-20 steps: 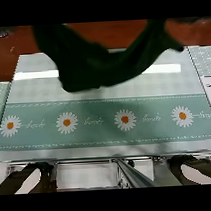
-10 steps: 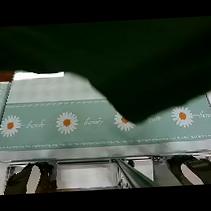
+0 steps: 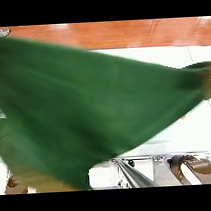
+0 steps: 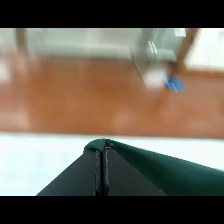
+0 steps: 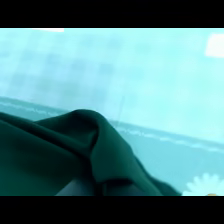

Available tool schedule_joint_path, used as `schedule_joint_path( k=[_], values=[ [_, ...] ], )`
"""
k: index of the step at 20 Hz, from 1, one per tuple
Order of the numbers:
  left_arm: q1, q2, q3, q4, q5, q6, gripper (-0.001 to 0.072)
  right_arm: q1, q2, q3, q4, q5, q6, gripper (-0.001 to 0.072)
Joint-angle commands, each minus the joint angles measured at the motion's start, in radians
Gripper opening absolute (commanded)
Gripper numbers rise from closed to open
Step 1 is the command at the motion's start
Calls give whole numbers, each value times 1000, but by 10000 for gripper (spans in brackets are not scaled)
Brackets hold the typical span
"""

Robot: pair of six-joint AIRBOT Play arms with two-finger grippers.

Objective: Fold the shirts.

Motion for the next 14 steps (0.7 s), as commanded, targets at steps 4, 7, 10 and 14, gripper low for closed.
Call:
schedule_joint_path(
  k=[4,7,10,14],
  values=[
    [-157,-190,-365,-82,290,56,14,-1,-282,-325,67,-455,-18,33],
    [-224,-337,-364,-84,452,55,15,-1,-559,-186,100,-572,-24,33],
    [-278,-467,-364,-84,506,51,15,-1,-845,55,148,-557,-21,34],
    [-335,-575,-364,-84,480,51,23,-40,-1092,302,340,-436,-21,162]
  ],
)
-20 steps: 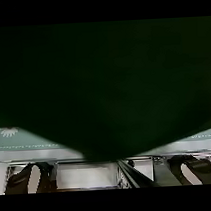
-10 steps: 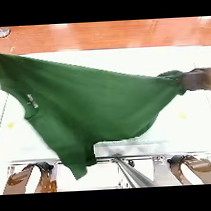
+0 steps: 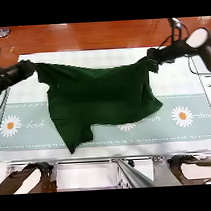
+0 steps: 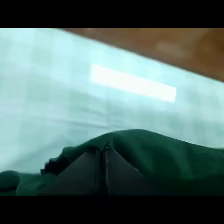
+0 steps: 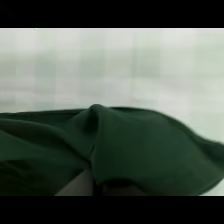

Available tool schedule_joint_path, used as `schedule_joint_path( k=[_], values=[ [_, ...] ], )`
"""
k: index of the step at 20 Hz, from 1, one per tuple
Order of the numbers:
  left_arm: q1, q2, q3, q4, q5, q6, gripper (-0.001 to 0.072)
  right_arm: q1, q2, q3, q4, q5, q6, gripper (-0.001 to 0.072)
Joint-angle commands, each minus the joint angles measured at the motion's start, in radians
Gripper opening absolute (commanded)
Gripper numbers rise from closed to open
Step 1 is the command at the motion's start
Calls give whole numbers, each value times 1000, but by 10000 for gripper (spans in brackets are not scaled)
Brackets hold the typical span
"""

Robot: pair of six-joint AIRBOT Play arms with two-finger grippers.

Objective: Fold the shirts.

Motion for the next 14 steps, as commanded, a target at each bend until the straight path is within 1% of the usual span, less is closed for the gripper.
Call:
schedule_joint_path(
  k=[1,2,3,5,6,7,8,9,10,11,13,14],
  values=[
    [-45,-89,-5,0,10,0,177,-49,-202,184,212,90,-5,518],
    [-42,-88,-3,2,-2,3,590,-79,-209,203,245,128,-14,624],
    [-23,-87,13,26,-59,4,703,-117,-206,222,238,190,-19,625],
    [56,-87,71,135,-298,-9,702,-208,-171,232,158,357,-55,625],
    [107,-87,83,185,-412,-52,701,-248,-143,218,71,435,-65,625],
    [163,-85,75,223,-510,-89,701,-290,-103,171,-27,489,-77,625],
    [224,-83,46,259,-599,-101,700,-332,-48,84,-80,489,-80,625],
    [280,-78,-3,282,-650,-119,701,-383,21,-46,-72,430,-79,625],
    [345,-69,-72,285,-684,-145,701,-428,94,-190,-13,344,-81,625],
    [406,-60,-146,264,-703,-166,700,-468,177,-352,77,245,-97,624],
    [492,-40,-277,170,-719,-149,701,-512,327,-619,208,111,-150,624],
    [514,-31,-328,134,-715,-129,700,-516,387,-714,246,76,-181,624]
  ],
)
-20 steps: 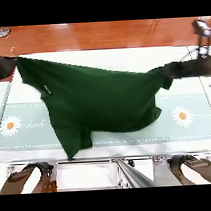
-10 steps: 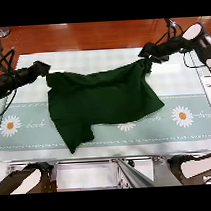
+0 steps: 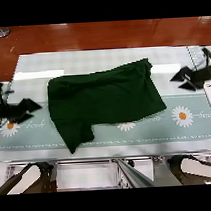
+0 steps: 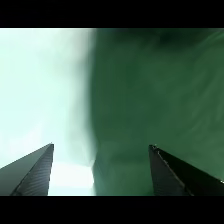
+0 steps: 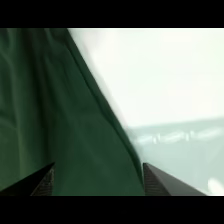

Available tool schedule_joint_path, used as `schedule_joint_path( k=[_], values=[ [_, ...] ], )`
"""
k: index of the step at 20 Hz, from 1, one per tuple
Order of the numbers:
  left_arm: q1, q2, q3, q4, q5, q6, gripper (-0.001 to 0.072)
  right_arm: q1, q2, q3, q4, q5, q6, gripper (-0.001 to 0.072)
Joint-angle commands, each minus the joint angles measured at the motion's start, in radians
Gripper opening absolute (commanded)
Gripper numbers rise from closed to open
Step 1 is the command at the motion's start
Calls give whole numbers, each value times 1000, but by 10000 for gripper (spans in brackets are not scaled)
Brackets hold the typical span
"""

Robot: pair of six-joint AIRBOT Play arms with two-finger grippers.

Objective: Fold the shirts.

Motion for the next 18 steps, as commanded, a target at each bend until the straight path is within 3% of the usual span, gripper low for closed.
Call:
schedule_joint_path(
  k=[1,5,12,13,14,18],
  values=[
    [120,24,-182,-90,-79,2,700,-65,228,-386,159,-172,-94,624],
    [65,20,-290,-302,93,124,700,-65,308,-524,235,-154,-167,624],
    [-151,-83,-290,-422,299,132,684,-66,308,-531,222,-143,-188,624],
    [-159,-83,-283,-422,296,149,380,-66,308,-531,202,-161,-179,624],
    [-158,-82,-270,-422,277,180,31,-66,308,-531,166,-177,-156,624],
    [-156,-82,-197,-420,196,238,15,-65,282,-531,75,-162,-67,624]
  ],
)
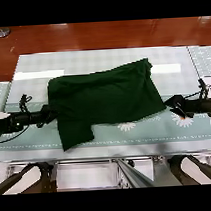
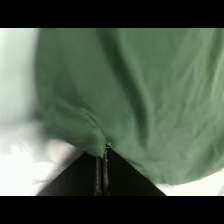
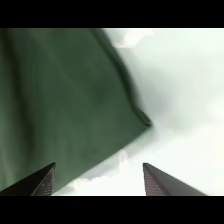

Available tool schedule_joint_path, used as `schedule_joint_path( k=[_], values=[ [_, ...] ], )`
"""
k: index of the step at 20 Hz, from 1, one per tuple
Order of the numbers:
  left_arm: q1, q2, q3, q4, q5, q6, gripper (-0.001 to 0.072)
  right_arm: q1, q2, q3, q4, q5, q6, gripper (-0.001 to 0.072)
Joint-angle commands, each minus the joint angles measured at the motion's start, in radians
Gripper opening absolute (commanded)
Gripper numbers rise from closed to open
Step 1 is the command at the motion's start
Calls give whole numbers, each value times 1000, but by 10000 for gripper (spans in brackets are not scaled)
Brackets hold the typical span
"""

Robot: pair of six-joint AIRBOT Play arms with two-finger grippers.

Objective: Fold the shirts.

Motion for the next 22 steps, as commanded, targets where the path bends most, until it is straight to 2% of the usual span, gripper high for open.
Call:
schedule_joint_path(
  k=[1,3,5,8,11,12,13,14,16,18,22],
  values=[
    [-11,-4,48,-11,-39,40,14,0,-43,-2,-37,11,45,624],
    [-11,-4,51,-11,-40,40,15,0,-91,-2,1,10,7,624],
    [-12,-4,51,-11,-52,50,15,0,-142,0,21,-36,13,619],
    [-12,-4,51,-11,-51,50,15,29,-225,31,123,-80,-47,614],
    [-12,-4,51,-11,-54,50,15,135,-292,108,121,-126,-8,612],
    [-12,-4,51,-11,-55,50,15,166,-310,136,121,-141,9,549],
    [-12,-4,51,-11,-56,50,15,194,-327,164,120,-142,18,350],
    [-12,-3,53,-14,-57,50,15,219,-344,194,114,-137,16,57],
    [-12,12,93,-20,-75,53,15,239,-357,293,78,-84,18,33],
    [-11,51,210,-77,-109,111,15,235,-349,475,47,37,20,33],
    [-11,156,609,-263,-40,151,14,234,-303,1026,-30,183,75,33]
  ],
)
